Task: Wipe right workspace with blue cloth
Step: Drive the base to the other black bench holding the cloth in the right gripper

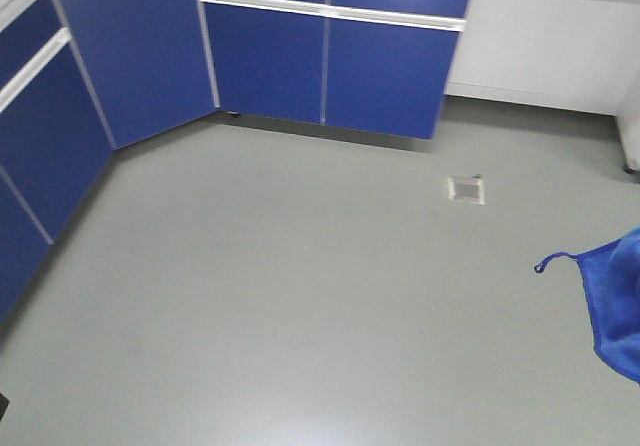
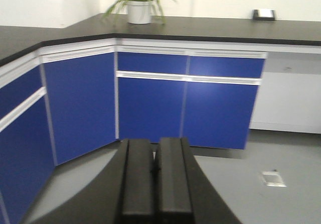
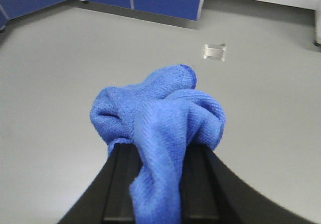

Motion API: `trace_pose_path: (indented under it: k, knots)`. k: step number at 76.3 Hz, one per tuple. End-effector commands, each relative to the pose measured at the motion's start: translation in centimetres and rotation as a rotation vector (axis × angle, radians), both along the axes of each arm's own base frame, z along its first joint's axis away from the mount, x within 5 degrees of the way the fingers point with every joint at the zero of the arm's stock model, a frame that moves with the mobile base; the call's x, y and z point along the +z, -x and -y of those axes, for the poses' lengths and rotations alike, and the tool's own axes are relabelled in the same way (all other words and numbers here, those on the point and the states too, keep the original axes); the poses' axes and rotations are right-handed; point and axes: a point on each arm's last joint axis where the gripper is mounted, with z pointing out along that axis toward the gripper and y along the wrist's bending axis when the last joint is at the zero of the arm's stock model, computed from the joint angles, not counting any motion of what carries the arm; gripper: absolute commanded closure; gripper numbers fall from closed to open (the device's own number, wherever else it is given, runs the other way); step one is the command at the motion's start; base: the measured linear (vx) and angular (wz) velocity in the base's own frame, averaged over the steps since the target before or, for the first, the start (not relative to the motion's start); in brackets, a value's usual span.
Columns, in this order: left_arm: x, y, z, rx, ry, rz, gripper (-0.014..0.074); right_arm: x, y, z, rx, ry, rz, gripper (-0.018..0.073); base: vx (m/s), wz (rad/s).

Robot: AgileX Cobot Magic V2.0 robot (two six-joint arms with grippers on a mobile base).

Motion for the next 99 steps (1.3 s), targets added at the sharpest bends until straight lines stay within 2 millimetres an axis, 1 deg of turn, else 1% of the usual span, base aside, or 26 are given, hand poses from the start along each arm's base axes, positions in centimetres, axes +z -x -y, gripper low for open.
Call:
trace_pose_path:
  k: [1, 55, 81, 99]
  knots:
    - [1.72, 0.14, -0.09, 0.009, 0.014, 0.125, 0.0603, 1.30, -0.42, 0.02, 0.004, 0.008, 0.087, 0.0564, -0.12, -0.51]
    - [1.72, 0.14, -0.09, 0.009, 0.014, 0.125, 0.0603, 1.30, -0.42, 0.02, 0.004, 0.008, 0.087, 0.0564, -0.07, -0.55]
    - [1.72, 0.14, -0.09, 0.009, 0.014, 0.125, 0.0603, 1.30, -0.42, 0.02, 0.004, 0.008, 0.087, 0.0564, 0.09, -0.67]
    - [1.72, 0.14, -0.09, 0.009, 0.014, 0.125, 0.0603, 1.30, -0.42, 0.02, 0.004, 0.008, 0.087, 0.0564, 0.18, -0.47]
